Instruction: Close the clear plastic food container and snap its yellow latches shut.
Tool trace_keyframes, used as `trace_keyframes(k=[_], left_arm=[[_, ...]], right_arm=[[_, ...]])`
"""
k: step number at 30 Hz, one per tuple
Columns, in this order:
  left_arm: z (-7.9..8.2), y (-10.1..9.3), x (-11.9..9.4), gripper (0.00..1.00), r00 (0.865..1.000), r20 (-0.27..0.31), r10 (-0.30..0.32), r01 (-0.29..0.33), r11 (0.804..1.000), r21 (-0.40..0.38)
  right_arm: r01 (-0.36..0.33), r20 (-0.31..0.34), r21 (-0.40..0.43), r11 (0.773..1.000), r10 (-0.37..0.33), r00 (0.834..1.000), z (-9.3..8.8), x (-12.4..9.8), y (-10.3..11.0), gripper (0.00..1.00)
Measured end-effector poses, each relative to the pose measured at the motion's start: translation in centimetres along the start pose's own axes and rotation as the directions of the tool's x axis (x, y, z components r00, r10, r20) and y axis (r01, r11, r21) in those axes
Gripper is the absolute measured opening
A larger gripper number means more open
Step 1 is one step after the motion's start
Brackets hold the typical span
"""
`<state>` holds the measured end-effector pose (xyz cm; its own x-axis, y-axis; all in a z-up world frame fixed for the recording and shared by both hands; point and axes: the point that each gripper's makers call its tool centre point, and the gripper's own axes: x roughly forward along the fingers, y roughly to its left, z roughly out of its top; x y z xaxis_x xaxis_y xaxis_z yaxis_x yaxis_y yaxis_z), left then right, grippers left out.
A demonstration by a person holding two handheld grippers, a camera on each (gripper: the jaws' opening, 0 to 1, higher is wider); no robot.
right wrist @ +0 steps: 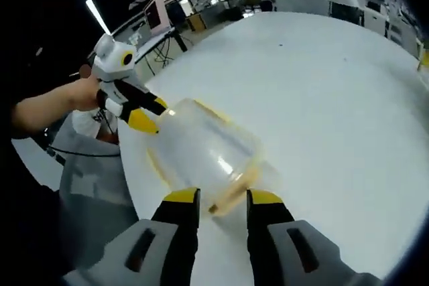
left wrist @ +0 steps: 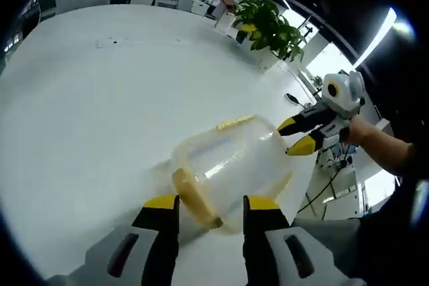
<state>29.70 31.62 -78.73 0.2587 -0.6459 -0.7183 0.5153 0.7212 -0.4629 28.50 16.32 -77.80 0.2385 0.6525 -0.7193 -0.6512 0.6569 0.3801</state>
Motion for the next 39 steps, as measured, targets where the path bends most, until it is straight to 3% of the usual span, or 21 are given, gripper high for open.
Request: trace_keyframes(k=[4, 12, 14, 15, 17, 20, 22, 24, 28, 39], left_arm=[[0.1, 0.0, 0.0, 0.30, 1.000, 0.028, 0.004, -0.003, 0.999, -0.043], [0.0, -0.2, 0.1, 0.28, 0.996, 0.091, 0.023, -0.018, 0.998, -0.058], [0.0, -0.2, 0.3, 0.25, 0.995, 0.094, 0.030, -0.024, 0.997, -0.068], [-0.8, -0.5, 0.6, 0.25, 0.997, 0.060, 0.039, -0.033, 0.995, -0.095], [-0.3, -0.3, 0.9, 0.25, 0.994, 0.099, 0.045, -0.036, 0.995, -0.096], [-0.3, -0.1, 0.9, 0.25, 0.994, 0.104, 0.044, -0.033, 0.994, -0.109], [-0.1, -0.1, 0.9, 0.25, 0.993, 0.104, 0.059, -0.046, 0.992, -0.118], [0.0, -0.1, 0.8, 0.25, 0.992, 0.104, 0.067, -0.053, 0.991, -0.126], [0.0, -0.1, 0.7, 0.26, 0.993, 0.099, 0.064, -0.051, 0.990, -0.131], [0.1, -0.2, 0.4, 0.28, 0.989, 0.121, 0.083, -0.068, 0.990, -0.121]], right_arm=[[-0.003, 0.011, 0.074, 0.997, 0.003, 1.000, 0.0, 0.1, -0.1, 0.24], [0.026, 0.022, 0.072, 0.997, -0.027, 0.999, 0.1, 0.4, 0.2, 0.23], [0.019, 0.019, 0.065, 0.998, -0.021, 1.000, 0.0, 0.4, 0.1, 0.22], [0.010, 0.013, 0.050, 0.999, -0.011, 1.000, -0.1, 0.3, 0.2, 0.21], [0.019, 0.036, 0.084, 0.996, -0.022, 0.999, -0.6, -0.4, 0.1, 0.21], [0.020, 0.057, 0.123, 0.992, -0.027, 0.998, -0.2, 0.1, 0.0, 0.20], [-0.005, 0.043, 0.212, 0.977, -0.004, 0.999, -0.6, 0.5, 0.2, 0.18], [-0.043, 0.043, 0.244, 0.969, 0.034, 0.999, -0.4, 0.8, -0.1, 0.19], [-0.034, 0.033, 0.208, 0.977, 0.028, 0.999, -0.2, 0.8, 0.0, 0.20], [-0.023, 0.068, 0.228, 0.973, 0.008, 0.998, 0.1, 1.0, 0.1, 0.22]])
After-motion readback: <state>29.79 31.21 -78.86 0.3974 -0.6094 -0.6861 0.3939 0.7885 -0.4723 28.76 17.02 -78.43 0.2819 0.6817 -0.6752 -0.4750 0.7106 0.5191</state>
